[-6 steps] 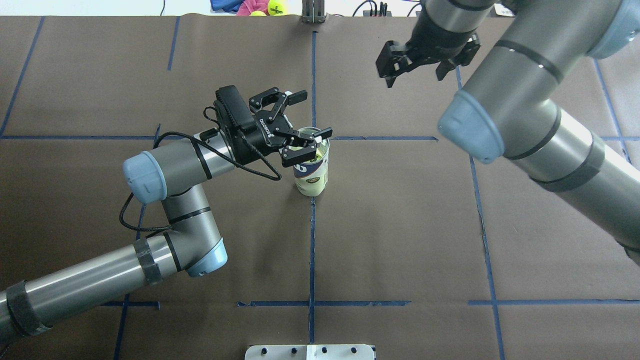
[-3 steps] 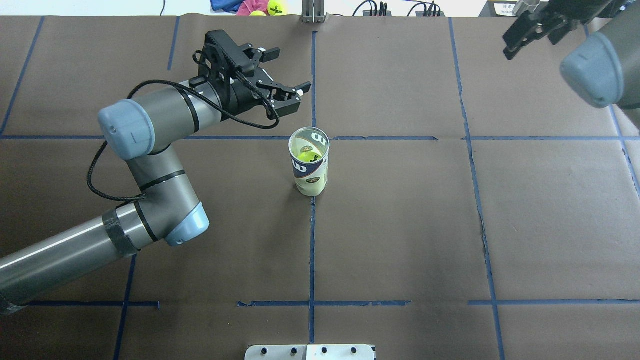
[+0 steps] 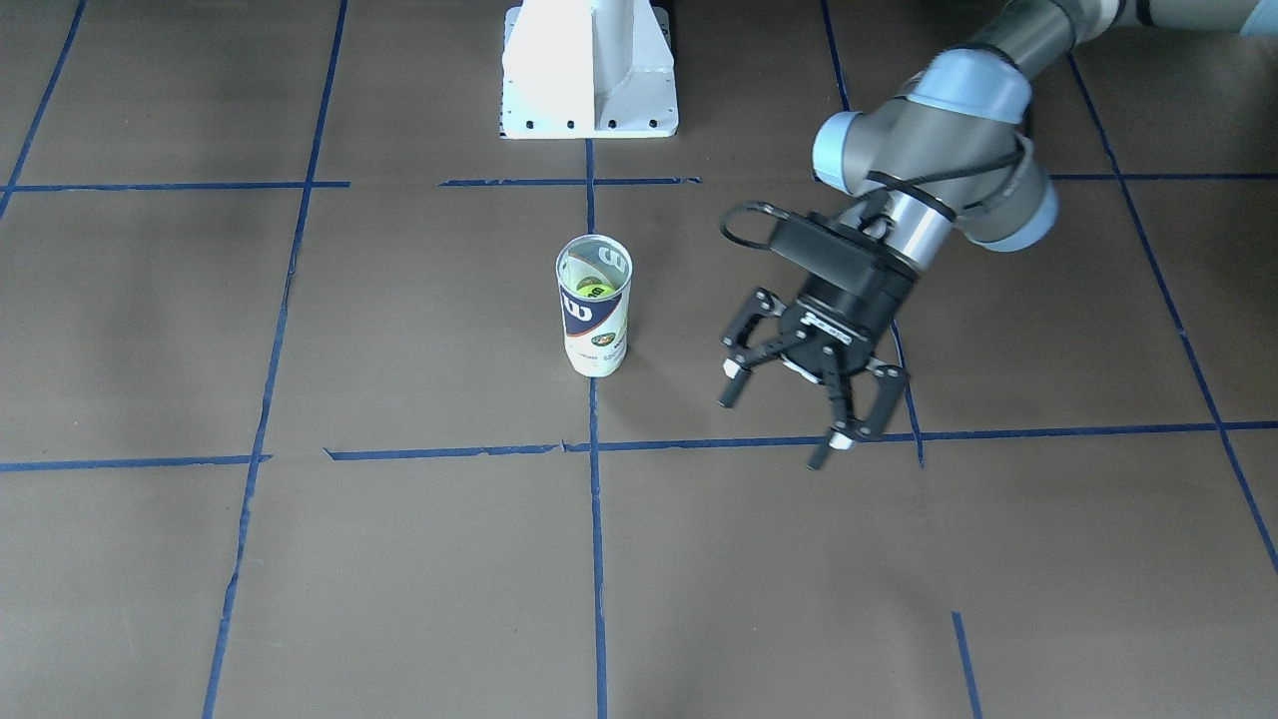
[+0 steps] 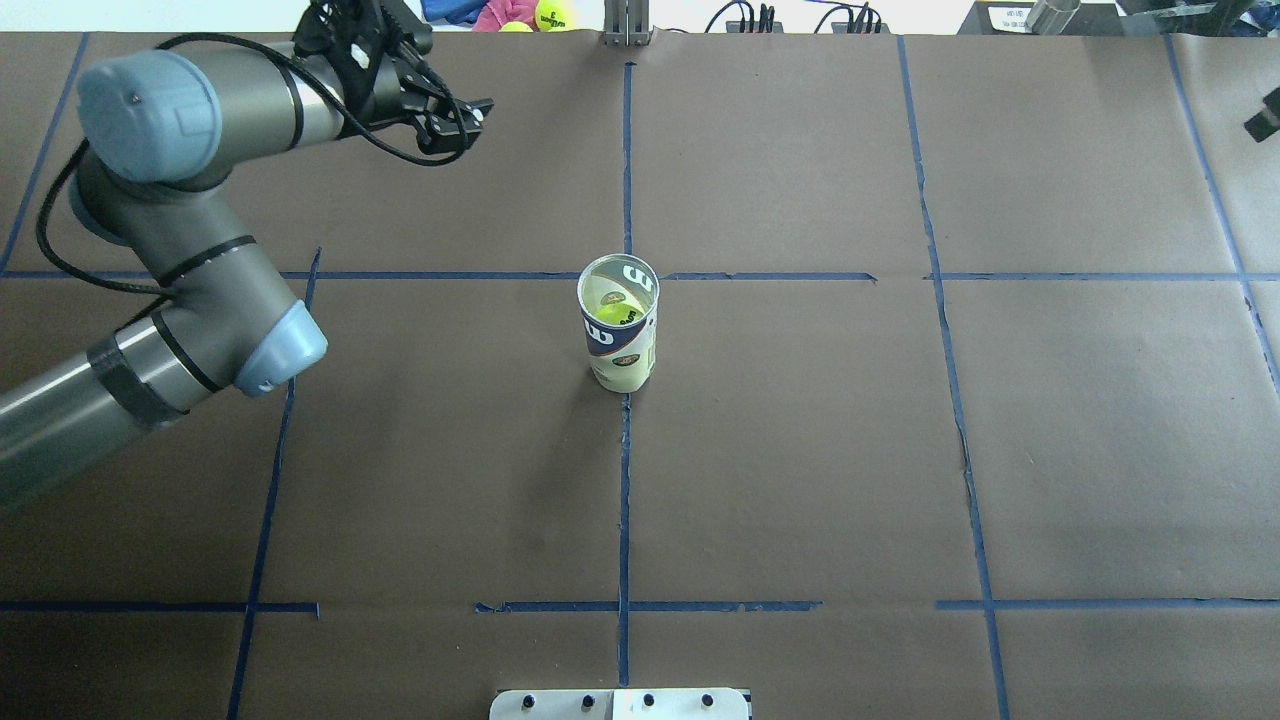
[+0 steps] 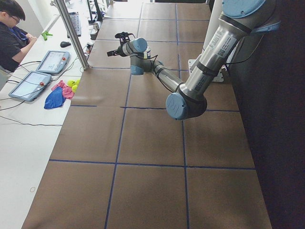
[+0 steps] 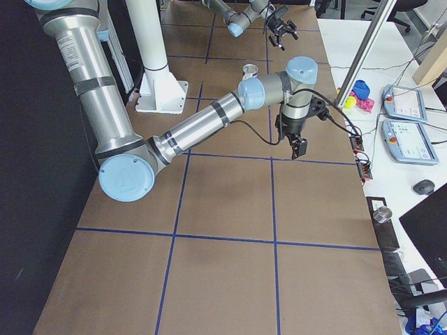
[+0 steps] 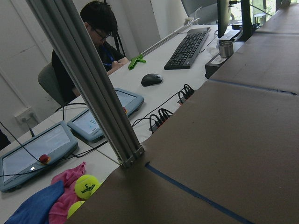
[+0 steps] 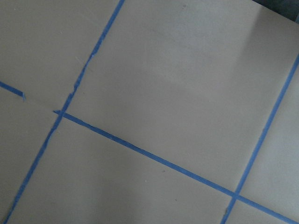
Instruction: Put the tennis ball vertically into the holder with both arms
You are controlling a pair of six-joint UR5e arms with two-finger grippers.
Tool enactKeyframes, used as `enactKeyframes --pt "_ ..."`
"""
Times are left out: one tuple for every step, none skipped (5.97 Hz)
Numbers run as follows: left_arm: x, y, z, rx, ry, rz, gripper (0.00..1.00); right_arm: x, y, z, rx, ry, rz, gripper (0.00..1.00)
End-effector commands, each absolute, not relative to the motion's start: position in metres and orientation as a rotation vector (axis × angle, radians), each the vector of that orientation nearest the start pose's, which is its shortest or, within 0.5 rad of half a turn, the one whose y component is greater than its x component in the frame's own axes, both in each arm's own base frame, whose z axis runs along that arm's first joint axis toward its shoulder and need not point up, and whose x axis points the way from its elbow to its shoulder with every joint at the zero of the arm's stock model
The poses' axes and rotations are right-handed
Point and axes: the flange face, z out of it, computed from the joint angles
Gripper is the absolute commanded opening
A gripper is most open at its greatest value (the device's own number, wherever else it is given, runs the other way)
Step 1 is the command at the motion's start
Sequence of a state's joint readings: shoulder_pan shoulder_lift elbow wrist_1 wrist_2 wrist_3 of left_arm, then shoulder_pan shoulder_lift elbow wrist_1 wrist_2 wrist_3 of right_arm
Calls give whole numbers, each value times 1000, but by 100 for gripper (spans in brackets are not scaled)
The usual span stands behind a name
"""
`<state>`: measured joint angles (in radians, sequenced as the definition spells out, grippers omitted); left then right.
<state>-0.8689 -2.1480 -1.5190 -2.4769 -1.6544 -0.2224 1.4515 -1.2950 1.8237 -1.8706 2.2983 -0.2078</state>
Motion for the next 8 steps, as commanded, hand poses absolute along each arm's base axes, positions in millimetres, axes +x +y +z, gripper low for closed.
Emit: enactKeyframes --pt "273 -655 270 1158 431 648 100 75 -512 517 235 -740 -415 100" --pt "242 -670 281 1105 356 671 100 90 -486 546 215 -747 -381 100" --pt "215 -682 308 929 392 670 100 93 -451 586 208 -749 -357 100" --pt "186 -687 330 837 403 640 100 98 -424 611 156 -767 -282 100" --pt "177 -678 373 773 393 629 100 98 -414 621 127 -765 -257 100" --pt "170 -668 420 643 382 619 100 98 -415 618 128 -764 -244 100" --pt "154 -661 447 520 440 598 100 98 -416 617 129 -764 -242 100" --pt "99 -653 477 351 577 506 100 98 -419 615 130 -763 -236 100"
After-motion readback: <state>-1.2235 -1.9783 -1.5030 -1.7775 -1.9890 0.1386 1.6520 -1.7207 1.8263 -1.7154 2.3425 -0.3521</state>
